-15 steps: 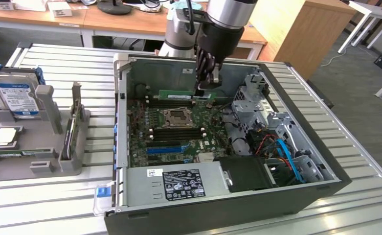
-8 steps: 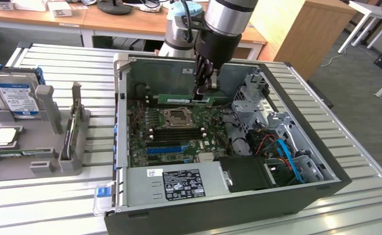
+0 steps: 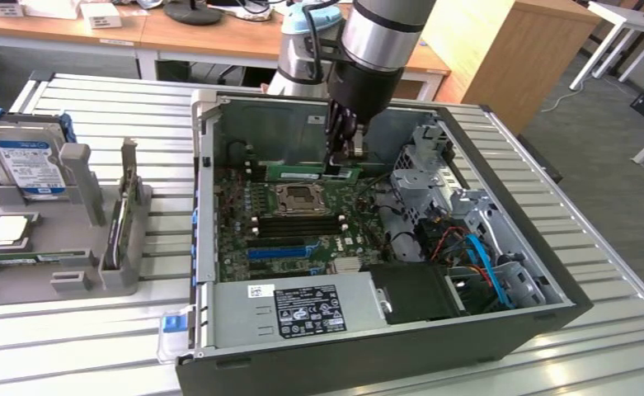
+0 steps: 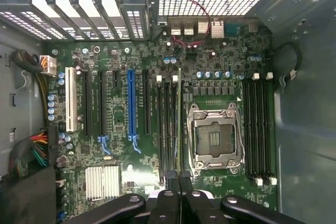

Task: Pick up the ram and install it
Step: 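Insert the ram into the slot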

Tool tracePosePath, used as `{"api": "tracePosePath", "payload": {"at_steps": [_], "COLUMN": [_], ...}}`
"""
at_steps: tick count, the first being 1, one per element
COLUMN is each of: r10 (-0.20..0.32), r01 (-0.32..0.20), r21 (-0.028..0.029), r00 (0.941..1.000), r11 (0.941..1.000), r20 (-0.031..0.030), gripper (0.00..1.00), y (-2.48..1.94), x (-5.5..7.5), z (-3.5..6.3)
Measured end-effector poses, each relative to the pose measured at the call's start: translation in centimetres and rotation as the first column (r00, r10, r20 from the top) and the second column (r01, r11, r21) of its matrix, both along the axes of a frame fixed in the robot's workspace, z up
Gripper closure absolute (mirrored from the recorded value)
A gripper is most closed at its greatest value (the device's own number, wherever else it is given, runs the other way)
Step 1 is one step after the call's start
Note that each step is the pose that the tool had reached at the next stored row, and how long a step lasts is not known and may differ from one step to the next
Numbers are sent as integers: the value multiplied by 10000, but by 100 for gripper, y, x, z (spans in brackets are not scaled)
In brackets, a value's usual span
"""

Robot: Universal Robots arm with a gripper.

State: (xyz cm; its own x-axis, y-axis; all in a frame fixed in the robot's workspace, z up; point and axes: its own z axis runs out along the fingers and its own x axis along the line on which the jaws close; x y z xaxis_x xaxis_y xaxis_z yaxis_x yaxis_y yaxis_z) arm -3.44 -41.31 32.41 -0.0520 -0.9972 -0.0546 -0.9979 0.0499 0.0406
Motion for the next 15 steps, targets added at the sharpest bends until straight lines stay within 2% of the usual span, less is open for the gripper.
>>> {"api": "tracePosePath", "payload": {"at_steps": [7,15], "r10": [1,79], "r01": [-1,-79], "r21": [0,0], "r00": [10000,10000], "r11": [10000,10000], "r20": [0,0], "gripper": [88,88], "y": [0,0], "x": [0,0], "z": [-93,-100]}}
